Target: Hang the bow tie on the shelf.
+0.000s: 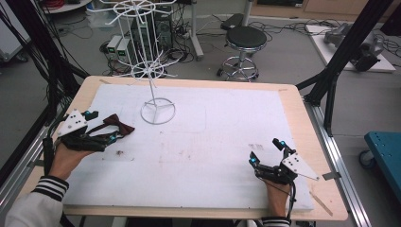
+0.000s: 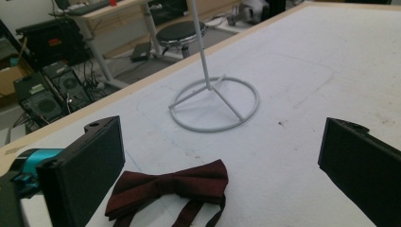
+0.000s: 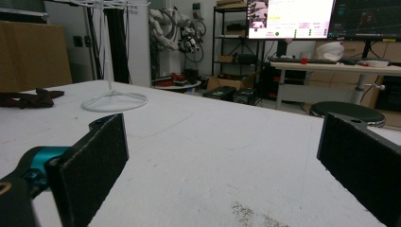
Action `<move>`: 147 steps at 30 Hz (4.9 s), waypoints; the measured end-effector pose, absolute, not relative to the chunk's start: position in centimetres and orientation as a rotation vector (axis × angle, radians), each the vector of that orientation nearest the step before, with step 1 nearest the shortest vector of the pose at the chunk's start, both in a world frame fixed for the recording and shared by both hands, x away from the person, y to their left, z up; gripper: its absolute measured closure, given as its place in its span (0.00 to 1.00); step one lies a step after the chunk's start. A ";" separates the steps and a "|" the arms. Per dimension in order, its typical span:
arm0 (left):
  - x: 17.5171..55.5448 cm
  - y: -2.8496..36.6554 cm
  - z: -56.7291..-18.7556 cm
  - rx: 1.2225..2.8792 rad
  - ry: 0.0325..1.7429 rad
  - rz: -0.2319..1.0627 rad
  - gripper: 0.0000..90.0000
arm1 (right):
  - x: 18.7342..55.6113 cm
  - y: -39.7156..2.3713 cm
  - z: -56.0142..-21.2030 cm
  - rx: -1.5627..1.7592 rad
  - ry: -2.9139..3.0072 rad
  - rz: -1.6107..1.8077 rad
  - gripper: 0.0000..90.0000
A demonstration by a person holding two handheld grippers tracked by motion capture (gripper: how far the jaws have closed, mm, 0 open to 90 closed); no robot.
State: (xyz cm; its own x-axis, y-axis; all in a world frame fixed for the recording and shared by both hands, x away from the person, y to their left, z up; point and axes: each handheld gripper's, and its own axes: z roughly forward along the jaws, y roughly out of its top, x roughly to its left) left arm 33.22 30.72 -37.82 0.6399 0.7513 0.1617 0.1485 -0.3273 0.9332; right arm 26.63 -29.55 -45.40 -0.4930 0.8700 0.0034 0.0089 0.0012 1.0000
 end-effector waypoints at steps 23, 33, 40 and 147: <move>39.4 31.4 -36.4 2.150 0.577 0.539 0.02 | 26.6 -29.5 -45.4 0.924 1.587 1.572 0.02; 41.5 31.3 -36.6 2.220 0.506 0.432 0.02 | 26.6 -29.5 -45.4 0.924 1.586 1.571 0.02; 42.4 32.3 -37.2 2.220 0.472 0.391 0.02 | 26.6 -29.5 -45.4 0.923 1.584 1.566 0.02; 44.6 29.2 -39.6 2.680 0.450 0.484 0.86 | 26.6 -29.5 -45.4 0.928 1.579 1.574 0.02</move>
